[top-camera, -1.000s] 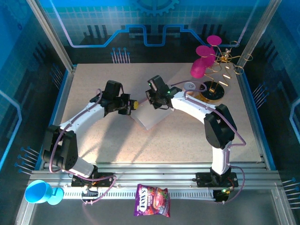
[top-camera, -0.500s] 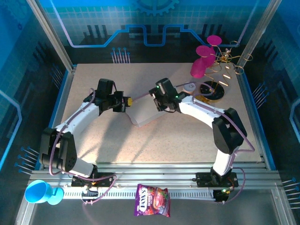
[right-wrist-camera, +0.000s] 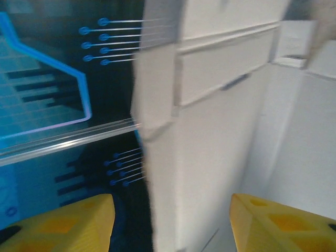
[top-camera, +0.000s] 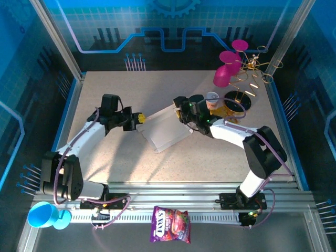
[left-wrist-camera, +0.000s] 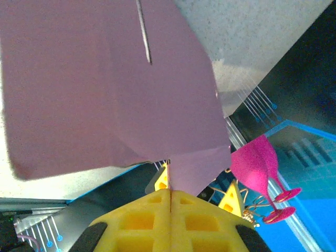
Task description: Fold the paper box
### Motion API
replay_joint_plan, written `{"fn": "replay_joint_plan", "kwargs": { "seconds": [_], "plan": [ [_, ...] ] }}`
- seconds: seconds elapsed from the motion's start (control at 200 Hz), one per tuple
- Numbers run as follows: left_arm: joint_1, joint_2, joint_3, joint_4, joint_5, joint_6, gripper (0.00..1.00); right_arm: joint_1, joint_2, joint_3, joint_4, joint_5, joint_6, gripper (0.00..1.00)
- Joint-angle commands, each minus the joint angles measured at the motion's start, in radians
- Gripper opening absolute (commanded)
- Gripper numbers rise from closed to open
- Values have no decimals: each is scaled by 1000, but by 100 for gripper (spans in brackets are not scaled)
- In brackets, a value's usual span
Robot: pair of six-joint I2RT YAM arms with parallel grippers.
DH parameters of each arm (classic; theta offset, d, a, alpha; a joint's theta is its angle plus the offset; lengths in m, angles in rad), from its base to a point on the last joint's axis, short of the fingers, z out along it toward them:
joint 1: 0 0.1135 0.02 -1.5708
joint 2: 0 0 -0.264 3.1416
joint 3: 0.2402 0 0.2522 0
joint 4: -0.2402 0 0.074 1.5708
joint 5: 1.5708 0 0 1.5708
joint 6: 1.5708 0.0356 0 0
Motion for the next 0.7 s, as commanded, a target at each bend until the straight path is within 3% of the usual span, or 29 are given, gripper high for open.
{"fn": "replay_joint_plan", "kwargs": {
  "seconds": [0.0, 0.295, 0.415, 0.695],
  "plan": [
    [49, -11, -34, 17, 73, -9, 0, 34, -12, -2, 184, 2, 13, 60],
    [110, 77, 20, -35, 96, 80, 0, 78, 209, 106, 308, -66, 88, 47],
    [120, 111, 63, -59, 95, 110, 0, 77, 244, 182, 249, -98, 64, 44],
    [133, 161, 107, -76, 94, 139, 0, 77, 290, 200, 236, -98, 77, 20]
  ]
}}
